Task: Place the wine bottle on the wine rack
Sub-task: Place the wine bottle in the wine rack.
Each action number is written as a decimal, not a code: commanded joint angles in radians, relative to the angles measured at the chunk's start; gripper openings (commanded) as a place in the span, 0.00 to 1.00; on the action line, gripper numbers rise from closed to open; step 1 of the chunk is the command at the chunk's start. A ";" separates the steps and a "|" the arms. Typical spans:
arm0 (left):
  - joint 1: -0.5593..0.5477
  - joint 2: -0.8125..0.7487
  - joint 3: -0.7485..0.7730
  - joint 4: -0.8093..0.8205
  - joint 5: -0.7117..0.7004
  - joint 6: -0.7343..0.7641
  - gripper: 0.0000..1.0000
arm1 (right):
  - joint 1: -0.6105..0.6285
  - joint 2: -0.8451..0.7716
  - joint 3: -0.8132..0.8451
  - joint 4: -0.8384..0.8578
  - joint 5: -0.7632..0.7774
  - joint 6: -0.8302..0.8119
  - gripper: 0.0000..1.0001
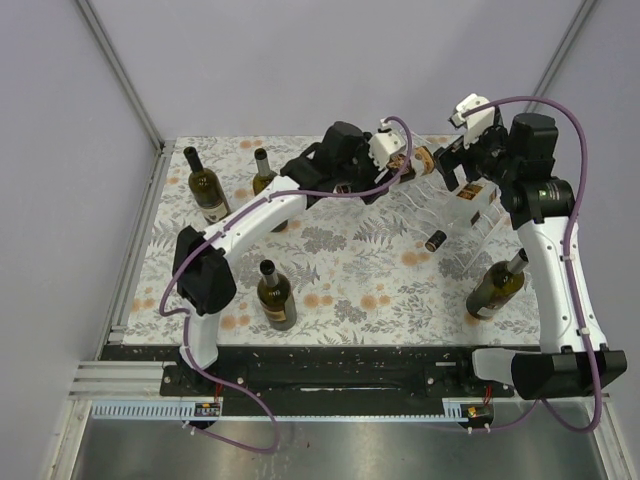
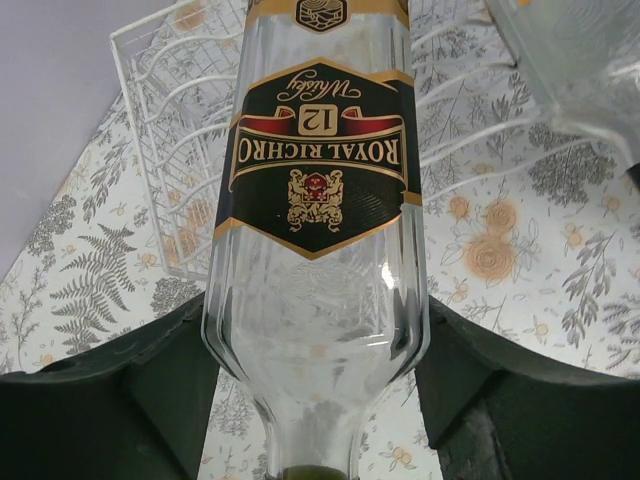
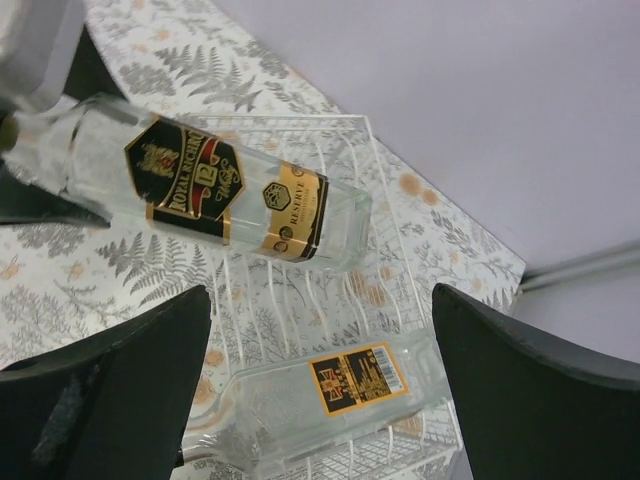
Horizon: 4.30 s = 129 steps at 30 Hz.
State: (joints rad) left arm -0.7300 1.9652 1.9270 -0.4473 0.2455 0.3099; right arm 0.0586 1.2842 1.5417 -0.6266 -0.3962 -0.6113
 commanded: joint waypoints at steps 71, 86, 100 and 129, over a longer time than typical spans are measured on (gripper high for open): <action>-0.292 0.274 0.181 0.392 -0.569 -0.172 0.24 | -0.183 -0.220 -0.203 0.151 0.211 0.344 0.99; -0.316 0.271 0.178 0.366 -0.520 -0.167 0.43 | -0.184 -0.227 -0.209 0.148 0.214 0.329 0.99; -0.325 0.267 0.158 0.357 -0.548 -0.158 0.64 | -0.186 -0.237 -0.221 0.148 0.207 0.331 1.00; -0.324 0.106 0.057 0.329 -0.569 -0.092 0.99 | -0.187 -0.238 -0.216 0.148 0.230 0.329 0.99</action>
State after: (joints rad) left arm -1.0519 2.2009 2.0098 -0.1658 -0.3229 0.1879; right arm -0.1211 1.0668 1.3174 -0.5167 -0.1913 -0.2733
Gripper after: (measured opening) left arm 0.985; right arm 0.993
